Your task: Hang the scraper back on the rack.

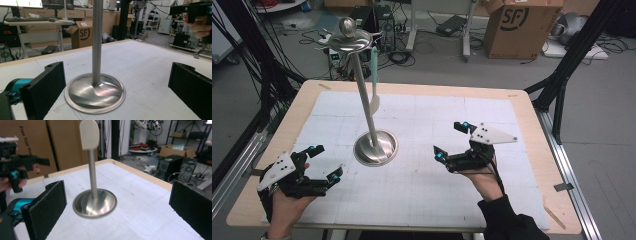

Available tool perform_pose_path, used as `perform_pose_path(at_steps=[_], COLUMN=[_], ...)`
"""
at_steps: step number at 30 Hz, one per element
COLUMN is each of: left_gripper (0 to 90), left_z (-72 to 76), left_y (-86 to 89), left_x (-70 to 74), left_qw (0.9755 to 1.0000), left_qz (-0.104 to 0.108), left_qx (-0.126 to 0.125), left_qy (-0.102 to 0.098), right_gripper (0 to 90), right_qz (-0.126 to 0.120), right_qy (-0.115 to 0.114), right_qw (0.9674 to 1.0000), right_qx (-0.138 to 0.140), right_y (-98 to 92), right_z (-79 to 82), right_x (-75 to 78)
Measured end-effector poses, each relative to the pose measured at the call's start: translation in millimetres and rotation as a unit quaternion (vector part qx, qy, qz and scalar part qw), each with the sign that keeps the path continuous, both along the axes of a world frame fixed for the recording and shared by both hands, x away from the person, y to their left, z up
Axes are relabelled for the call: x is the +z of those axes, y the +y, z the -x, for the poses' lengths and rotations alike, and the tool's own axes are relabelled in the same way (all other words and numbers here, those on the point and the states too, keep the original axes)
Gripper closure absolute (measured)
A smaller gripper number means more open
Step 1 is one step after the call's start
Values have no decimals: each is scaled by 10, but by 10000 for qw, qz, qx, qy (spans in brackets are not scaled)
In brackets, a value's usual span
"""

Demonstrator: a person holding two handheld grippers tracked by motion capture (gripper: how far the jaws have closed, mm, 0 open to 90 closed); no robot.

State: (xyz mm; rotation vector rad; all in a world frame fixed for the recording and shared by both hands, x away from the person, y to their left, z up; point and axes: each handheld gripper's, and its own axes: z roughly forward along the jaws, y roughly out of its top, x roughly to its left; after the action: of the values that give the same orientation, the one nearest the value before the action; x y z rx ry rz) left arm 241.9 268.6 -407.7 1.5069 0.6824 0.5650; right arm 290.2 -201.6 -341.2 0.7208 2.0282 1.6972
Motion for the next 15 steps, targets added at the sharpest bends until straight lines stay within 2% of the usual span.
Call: perform_pose_path(at_steps=[4, 10, 15], left_gripper=[17, 17, 17], left_z=[-5, 6, -1], left_y=[-15, -13, 1], left_x=[-19, -17, -26], left_qw=[10000, 10000, 10000], left_qz=[-33, -41, -57], left_qx=[13, 24, 50], left_qy=[17, 14, 46], right_gripper=[0, 0, 0], right_qz=[58, -82, 40], right_qy=[-35, -38, 164], right_qw=[9999, 9998, 9995], right_qx=[-88, -178, -254], right_y=[-138, -357, -543], right_z=[70, 191, 266], right_x=[-137, -381, -620])
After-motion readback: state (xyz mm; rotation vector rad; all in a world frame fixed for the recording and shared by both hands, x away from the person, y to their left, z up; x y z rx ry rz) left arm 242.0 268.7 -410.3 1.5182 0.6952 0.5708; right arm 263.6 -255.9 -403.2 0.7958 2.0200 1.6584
